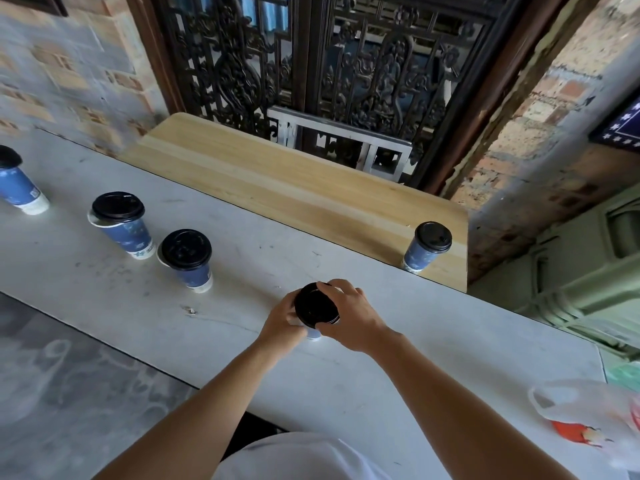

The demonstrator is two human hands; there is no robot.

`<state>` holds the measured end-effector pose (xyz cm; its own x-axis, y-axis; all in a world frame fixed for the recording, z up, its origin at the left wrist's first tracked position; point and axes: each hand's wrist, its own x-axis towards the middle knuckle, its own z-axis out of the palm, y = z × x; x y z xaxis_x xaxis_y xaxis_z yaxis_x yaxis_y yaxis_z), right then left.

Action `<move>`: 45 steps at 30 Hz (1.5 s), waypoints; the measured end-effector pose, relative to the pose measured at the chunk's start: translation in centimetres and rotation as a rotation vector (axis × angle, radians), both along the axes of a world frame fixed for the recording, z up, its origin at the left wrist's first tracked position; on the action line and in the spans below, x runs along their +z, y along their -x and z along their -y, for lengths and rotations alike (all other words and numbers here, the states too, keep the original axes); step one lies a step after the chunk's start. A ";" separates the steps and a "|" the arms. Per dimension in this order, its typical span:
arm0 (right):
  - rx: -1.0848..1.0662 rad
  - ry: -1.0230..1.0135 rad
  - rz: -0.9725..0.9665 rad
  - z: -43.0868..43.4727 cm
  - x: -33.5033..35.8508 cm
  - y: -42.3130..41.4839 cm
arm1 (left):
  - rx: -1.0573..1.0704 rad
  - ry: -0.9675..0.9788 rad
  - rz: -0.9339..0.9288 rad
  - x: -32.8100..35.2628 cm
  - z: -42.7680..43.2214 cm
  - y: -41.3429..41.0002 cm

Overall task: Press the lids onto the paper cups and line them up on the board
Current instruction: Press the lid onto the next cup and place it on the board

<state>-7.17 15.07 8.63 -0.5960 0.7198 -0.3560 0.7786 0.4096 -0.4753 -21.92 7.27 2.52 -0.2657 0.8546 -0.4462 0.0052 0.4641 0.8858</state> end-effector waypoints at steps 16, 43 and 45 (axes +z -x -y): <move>-0.633 0.558 -0.558 1.1 -1.5 -1.1 | 0.308 0.069 0.286 0.6 -1.4 -0.6; -1.041 0.626 -0.765 2.5 -5.2 0.7 | 0.186 -0.051 -0.075 -0.7 -1.4 -2.2; -1.055 0.637 -0.762 2.3 -5.3 0.8 | 0.177 -0.051 -0.082 -0.6 -1.5 -2.2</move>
<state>-7.94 12.74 3.38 -0.0859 0.7784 -0.6218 0.0579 -0.6192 -0.7831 -19.73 8.74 1.91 -0.4472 0.8122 -0.3746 0.0007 0.4191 0.9079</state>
